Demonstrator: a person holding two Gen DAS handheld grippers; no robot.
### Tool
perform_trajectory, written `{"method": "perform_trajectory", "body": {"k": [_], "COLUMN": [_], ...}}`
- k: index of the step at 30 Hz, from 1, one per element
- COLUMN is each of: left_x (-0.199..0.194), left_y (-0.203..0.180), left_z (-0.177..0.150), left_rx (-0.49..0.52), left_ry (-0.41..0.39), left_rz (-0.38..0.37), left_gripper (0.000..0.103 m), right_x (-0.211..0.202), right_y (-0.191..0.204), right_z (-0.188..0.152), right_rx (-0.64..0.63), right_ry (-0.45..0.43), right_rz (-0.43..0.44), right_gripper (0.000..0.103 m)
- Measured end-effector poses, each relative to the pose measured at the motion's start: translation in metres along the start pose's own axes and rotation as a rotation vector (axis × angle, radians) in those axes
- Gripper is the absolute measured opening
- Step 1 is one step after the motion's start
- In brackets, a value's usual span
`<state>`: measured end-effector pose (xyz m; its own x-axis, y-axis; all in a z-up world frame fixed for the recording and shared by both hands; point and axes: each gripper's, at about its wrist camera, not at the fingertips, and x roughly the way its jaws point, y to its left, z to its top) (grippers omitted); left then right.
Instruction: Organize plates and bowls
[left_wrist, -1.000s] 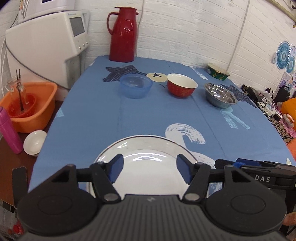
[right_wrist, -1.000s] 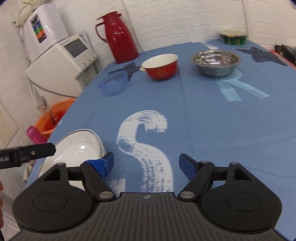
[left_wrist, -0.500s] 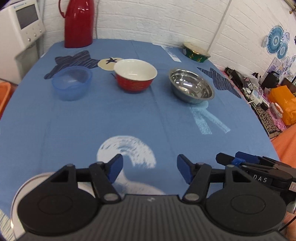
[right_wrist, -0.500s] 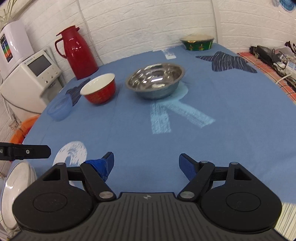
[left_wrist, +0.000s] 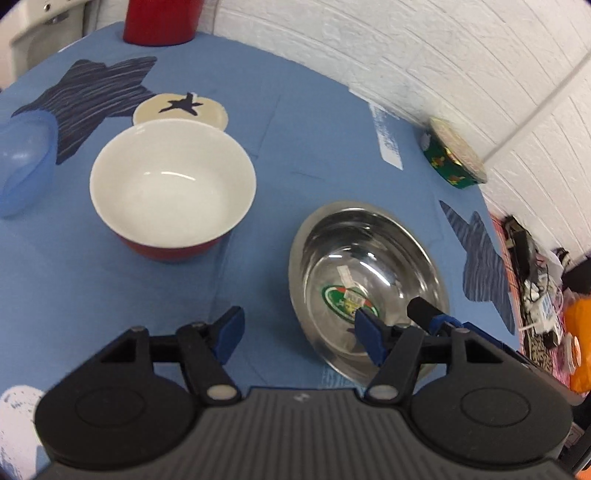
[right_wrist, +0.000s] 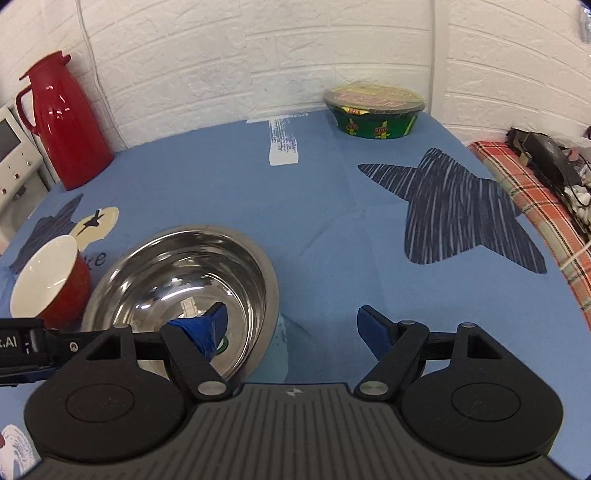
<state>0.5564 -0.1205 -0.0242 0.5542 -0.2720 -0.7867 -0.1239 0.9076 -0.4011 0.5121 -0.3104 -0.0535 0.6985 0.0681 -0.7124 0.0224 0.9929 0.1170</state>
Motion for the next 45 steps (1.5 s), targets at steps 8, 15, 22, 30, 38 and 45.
{"method": "perform_trajectory", "body": {"k": [8,15,22,30,38,45], "left_x": [0.020,0.021,-0.018,-0.102,-0.158,-0.157], "left_y": [-0.005,-0.009,0.009,0.048,0.086,0.096], "left_z": [0.004,0.003,-0.030,-0.110,-0.185,-0.206], "left_rx": [-0.005,0.093,0.152,0.261,0.357,0.360], "left_ry": [-0.035,0.001,0.083,0.182,0.196,0.191], "left_rz": [0.055,0.063,0.003,-0.079,-0.128,-0.130], "left_gripper": [0.067,0.012,0.009,0.010,0.011,0.011], "right_x": [0.030,0.015,-0.031,-0.130,-0.185,-0.188], "right_y": [0.018,0.030,0.051,0.082,0.107,0.110], "right_z": [0.006,-0.005,-0.036,-0.119,-0.190,-0.213], "right_rx": [-0.141,-0.175,-0.168,-0.211,-0.222,-0.219], "right_ry": [0.017,0.021,0.065,0.076,0.085,0.104], "right_rz": [-0.004,0.080,0.121,0.165,0.193,0.172], "right_gripper": [0.063,0.043,0.040,0.043,0.045,0.044]}}
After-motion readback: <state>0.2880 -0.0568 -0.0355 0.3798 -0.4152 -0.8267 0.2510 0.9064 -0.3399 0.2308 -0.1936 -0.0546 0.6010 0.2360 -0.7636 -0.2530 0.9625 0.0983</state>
